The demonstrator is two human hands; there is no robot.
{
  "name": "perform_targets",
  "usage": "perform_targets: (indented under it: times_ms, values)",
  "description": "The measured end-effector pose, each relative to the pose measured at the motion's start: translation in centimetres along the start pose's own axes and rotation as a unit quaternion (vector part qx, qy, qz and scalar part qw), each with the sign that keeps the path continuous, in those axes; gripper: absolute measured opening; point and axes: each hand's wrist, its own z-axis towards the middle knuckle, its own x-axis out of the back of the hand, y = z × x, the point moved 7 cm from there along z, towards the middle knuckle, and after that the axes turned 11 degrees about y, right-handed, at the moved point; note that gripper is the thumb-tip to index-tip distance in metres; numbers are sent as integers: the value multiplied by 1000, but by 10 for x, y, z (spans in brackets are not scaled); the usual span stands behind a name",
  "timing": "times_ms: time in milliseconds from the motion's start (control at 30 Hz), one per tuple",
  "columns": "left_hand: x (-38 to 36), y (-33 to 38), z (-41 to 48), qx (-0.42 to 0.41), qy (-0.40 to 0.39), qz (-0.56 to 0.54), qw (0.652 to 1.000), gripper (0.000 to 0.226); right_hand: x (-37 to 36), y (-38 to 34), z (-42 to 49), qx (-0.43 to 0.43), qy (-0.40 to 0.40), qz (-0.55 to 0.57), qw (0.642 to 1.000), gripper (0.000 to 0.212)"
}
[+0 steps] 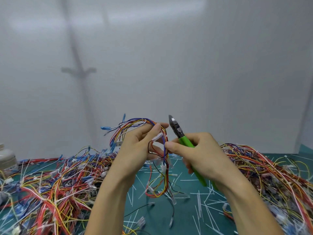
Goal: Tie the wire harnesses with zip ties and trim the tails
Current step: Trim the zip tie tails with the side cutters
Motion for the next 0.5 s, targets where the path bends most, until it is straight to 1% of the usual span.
perform_targets:
  times_ms: [67,133,200,300,333,367,433,500]
  values:
    - [-1,1,1,-7,-1,-14,1000,22,-3,1,-1,-19,-10,32,999,20]
    - [1,0,3,-12,3,-24,1000,25,-4,2,-2,-45,-24,85,995,19]
    - [2,-1,4,-8,8,-34,999,31,-3,0,-2,-51,-19,116,992,16]
    - [0,-4,5,25,5,-15,1000,53,1,-2,1,-30,25,122,992,20]
    - [-1,-6,7,38,-4,-2,999,61,2,-2,2,-23,36,121,992,22]
    - [-4,-7,8,48,-19,9,999,64,2,-2,2,-19,44,118,992,23]
    - [-8,-8,8,54,-48,11,997,56,2,-2,2,-15,55,106,993,21]
    - [-10,-6,5,18,-48,6,999,44,1,-1,2,-13,61,96,993,18]
